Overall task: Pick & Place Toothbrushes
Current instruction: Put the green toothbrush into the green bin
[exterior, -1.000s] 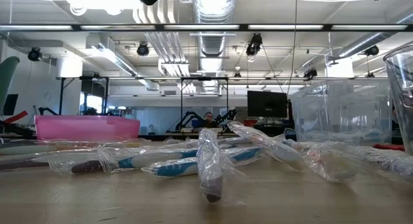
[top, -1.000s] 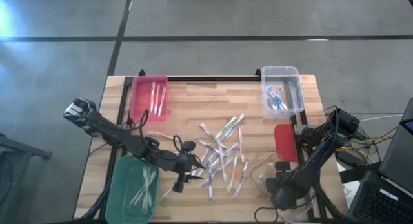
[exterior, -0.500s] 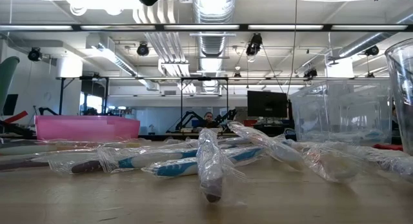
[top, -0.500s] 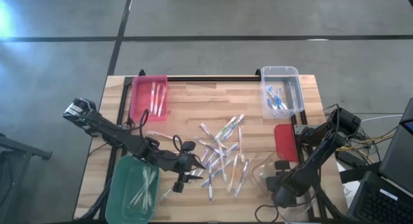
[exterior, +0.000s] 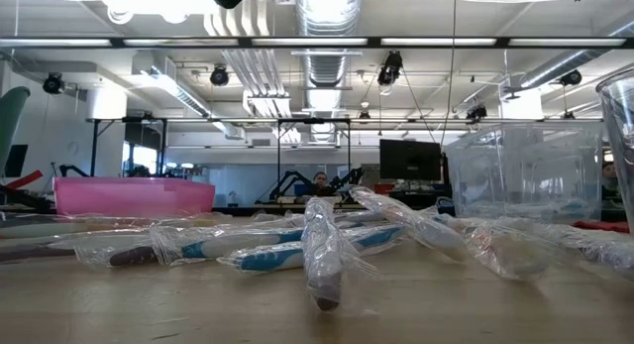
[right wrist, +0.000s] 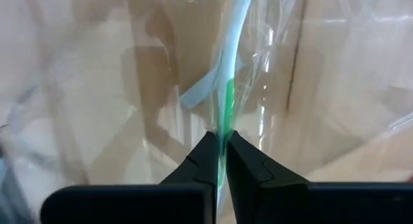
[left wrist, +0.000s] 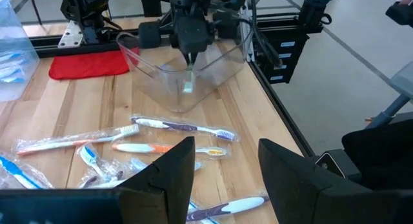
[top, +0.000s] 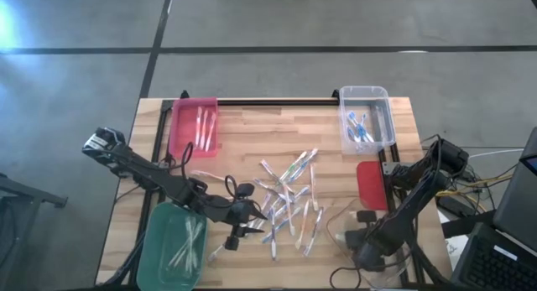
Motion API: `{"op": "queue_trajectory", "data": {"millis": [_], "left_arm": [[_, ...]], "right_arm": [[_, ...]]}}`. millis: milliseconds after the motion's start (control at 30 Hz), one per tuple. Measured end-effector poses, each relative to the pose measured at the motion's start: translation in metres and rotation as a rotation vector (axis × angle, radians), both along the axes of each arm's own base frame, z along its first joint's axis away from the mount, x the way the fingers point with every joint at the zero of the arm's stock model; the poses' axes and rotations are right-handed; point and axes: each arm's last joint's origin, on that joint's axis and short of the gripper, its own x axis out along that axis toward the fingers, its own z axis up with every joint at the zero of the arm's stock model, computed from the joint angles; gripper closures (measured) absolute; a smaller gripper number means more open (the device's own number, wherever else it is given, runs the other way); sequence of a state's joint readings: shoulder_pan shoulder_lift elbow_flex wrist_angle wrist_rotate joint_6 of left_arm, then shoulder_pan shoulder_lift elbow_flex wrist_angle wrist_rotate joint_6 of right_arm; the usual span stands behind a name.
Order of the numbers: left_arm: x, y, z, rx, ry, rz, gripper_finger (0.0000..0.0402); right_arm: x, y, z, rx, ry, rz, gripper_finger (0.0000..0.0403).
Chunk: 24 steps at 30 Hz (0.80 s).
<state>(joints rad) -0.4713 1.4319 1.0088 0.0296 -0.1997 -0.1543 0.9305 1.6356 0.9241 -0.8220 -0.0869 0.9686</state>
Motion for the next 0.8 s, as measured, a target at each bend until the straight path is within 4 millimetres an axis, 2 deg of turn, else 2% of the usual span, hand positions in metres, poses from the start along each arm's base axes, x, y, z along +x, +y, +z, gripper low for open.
{"op": "queue_trajectory", "data": {"millis": [433,633,800], "left_arm": [[0.000,0.000,0.000,0.002,0.002,0.000,0.0225],[0.000,0.000,0.000,0.001,0.005,0.001,0.0225],[0.000,0.000,-0.001,-0.005,0.008,0.004,0.0225]], "right_arm": [[-0.016,-0.020,0.050,0.080,-0.074,-0.217,0.0392],[-0.028,-0.032,0.081,0.065,-0.413,-0.300,0.0393],[-0.029,-0.035,0.091,-0.064,-0.735,-0.273,0.0392]]}}
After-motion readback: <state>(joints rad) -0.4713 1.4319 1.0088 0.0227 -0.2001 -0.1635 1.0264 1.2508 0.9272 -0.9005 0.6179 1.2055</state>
